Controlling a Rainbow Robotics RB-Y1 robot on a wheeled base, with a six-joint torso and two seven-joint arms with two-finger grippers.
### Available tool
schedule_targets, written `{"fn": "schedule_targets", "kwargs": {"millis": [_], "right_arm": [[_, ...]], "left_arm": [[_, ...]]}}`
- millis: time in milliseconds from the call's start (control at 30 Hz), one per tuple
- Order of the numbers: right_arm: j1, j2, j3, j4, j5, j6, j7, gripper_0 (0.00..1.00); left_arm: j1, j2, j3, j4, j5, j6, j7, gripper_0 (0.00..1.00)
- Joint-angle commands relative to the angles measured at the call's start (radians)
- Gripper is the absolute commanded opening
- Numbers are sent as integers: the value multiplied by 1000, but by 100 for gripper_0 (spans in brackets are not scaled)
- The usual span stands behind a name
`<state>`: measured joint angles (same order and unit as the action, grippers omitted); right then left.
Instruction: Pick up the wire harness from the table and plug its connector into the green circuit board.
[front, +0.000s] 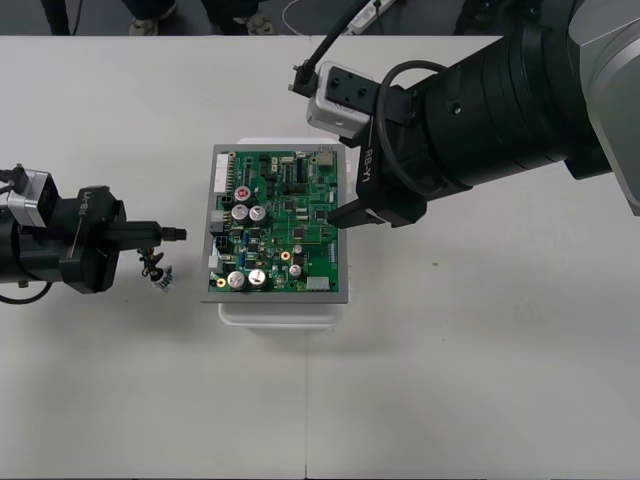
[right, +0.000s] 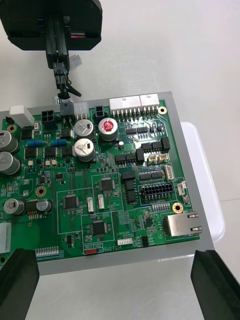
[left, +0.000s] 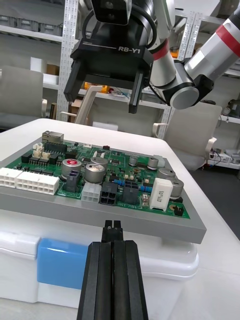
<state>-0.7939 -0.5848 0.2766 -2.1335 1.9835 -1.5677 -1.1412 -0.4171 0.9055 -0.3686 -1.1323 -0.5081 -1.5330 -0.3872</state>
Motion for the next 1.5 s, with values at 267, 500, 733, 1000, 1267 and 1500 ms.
{"fn": "schedule_targets", "kwargs": {"millis": [267,500,733,1000,1267,1500], "right_arm": [[2,14,-5,-59,11,-3,-17,89],[4,11,4,-63,0,-3,-23,89],[4,5,32,-69,3,-3,-19,89],[4,5,33,-71,5,-3,-12,89],[4,8,35,-72,0,-3,-9,89],[2,6,36,-72,11,-3,-9,89]], "left_arm": [[-60,-22,0,14,31,-38,25,0],[-69,-34,0,14,31,-38,27,0],[-69,-40,0,14,28,-38,25,0],[-75,-50,0,14,17,-38,27,0],[-83,-60,0,14,-9,-38,27,0],[-85,-63,-3,16,-12,-38,27,0]]}}
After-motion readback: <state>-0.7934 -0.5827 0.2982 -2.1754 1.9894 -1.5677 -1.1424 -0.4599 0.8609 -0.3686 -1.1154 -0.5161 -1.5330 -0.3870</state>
